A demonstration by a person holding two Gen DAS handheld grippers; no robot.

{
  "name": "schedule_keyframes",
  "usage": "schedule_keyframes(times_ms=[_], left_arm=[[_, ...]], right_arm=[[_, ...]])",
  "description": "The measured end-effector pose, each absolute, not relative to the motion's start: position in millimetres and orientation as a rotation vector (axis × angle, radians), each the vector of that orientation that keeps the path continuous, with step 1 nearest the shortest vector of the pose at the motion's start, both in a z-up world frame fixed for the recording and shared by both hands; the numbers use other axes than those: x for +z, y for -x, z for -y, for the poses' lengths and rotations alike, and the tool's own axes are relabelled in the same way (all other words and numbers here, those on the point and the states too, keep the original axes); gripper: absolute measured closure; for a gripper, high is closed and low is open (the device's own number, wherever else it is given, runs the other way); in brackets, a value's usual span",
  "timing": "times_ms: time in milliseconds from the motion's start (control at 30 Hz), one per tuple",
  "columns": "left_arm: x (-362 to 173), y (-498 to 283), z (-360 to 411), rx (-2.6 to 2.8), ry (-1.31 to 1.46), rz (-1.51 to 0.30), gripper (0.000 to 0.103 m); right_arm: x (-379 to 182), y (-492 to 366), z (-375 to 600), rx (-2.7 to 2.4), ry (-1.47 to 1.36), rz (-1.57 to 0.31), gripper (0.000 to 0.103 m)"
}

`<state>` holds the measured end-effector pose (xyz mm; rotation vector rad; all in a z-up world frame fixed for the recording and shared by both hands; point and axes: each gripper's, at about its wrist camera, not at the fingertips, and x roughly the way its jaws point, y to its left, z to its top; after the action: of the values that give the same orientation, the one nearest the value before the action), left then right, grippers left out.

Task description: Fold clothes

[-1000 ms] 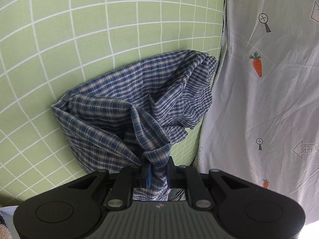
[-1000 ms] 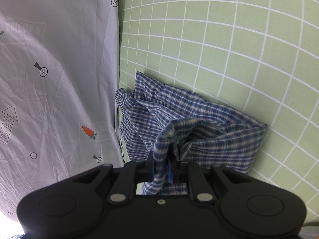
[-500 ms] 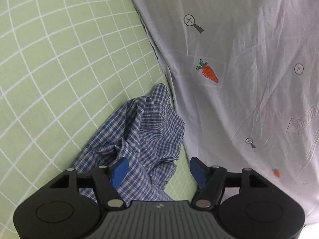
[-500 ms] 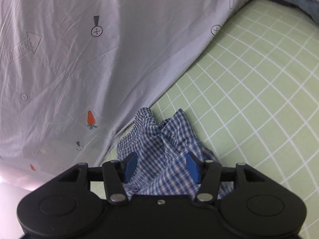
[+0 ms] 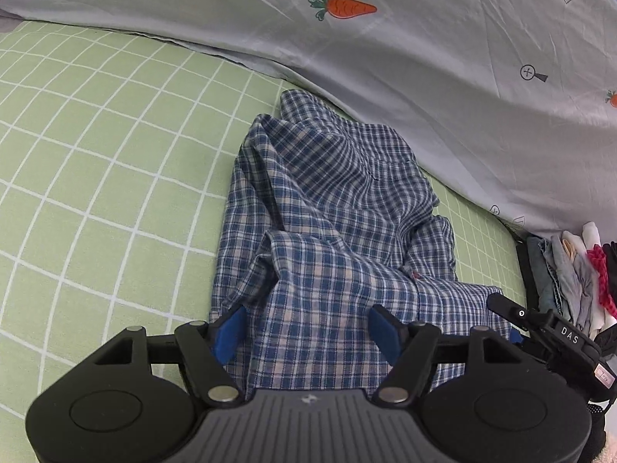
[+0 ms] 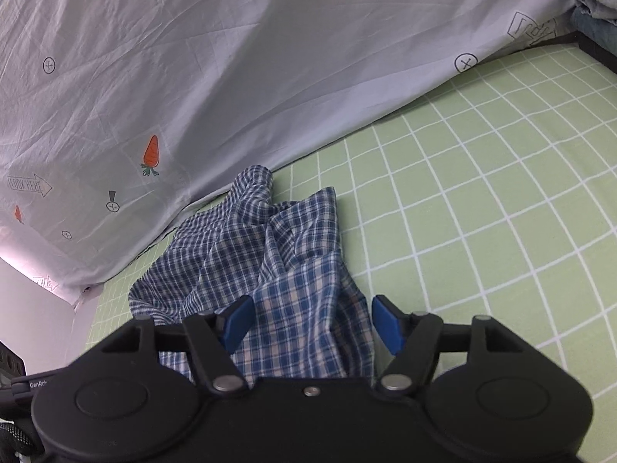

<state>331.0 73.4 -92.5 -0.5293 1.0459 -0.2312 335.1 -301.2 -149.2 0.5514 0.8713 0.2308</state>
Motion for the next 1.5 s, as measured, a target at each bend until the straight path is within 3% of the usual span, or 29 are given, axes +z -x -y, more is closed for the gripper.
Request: schedule_keyframes(times_ms=[33, 67, 100, 133, 167, 267, 567, 733, 867, 967, 1000, 1033, 1067, 1133, 1200, 1300, 1367, 1500], left_arm=[[-93, -330, -74, -0.234, 0.541, -1.038, 0.037], [-92, -330, -72, -0.242, 0.550, -1.028, 0.047], [-91, -329, -71, -0.253, 0.553, -1.022, 0.063], [-90, -329, -68, -0.254, 0.548, -1.023, 0.072], [-89, -326, -67, -0.251, 0.543, -1.017, 0.088], [-86, -315, -64, -0.238, 0.527, -0.993, 0.097], [-21, -265, -68, -0.240, 0.511, -0.849, 0.100], [26, -292, -70, -0.251, 0.468, -0.721, 0.100], [14, -346, -69, -0.200, 0.438, -0.713, 0.100], [-24, -391, -73, -0.113, 0.450, -0.766, 0.093], [-40, -404, -77, -0.065, 0.456, -0.809, 0.091], [-55, -416, -80, -0.016, 0.464, -0.854, 0.091], [-65, -423, -87, 0.011, 0.489, -0.891, 0.089], [-78, -427, -101, 0.039, 0.547, -0.926, 0.086], [-75, -414, -111, 0.046, 0.556, -0.894, 0.064], [-60, -387, -114, 0.058, 0.506, -0.862, 0.039], [-51, -371, -107, 0.070, 0.483, -0.841, 0.037], [-36, -351, -74, 0.105, 0.369, -0.760, 0.022]], right_arm=[[-151, -335, 301, 0.249, -0.562, -0.881, 0.053], [-153, -335, 300, 0.265, -0.566, -0.890, 0.061], [-152, -334, 297, 0.275, -0.553, -0.895, 0.080], [-150, -331, 294, 0.279, -0.530, -0.892, 0.092], [-147, -326, 290, 0.280, -0.500, -0.877, 0.093], [-138, -309, 281, 0.267, -0.433, -0.832, 0.097], [-75, -255, 282, 0.285, -0.429, -0.686, 0.099], [-39, -294, 278, 0.348, -0.376, -0.597, 0.099], [-51, -351, 275, 0.340, -0.372, -0.613, 0.099], [-83, -394, 272, 0.293, -0.370, -0.663, 0.095], [-95, -406, 270, 0.266, -0.352, -0.683, 0.086], [-105, -415, 269, 0.224, -0.325, -0.719, 0.063], [-116, -425, 267, 0.182, -0.299, -0.754, 0.055], [-127, -432, 269, 0.123, -0.271, -0.798, 0.054], [-123, -417, 273, 0.101, -0.282, -0.765, 0.052], [-111, -385, 273, 0.090, -0.265, -0.703, 0.051], [-105, -364, 263, 0.092, -0.214, -0.666, 0.051], [-111, -338, 221, 0.131, -0.045, -0.588, 0.049]])
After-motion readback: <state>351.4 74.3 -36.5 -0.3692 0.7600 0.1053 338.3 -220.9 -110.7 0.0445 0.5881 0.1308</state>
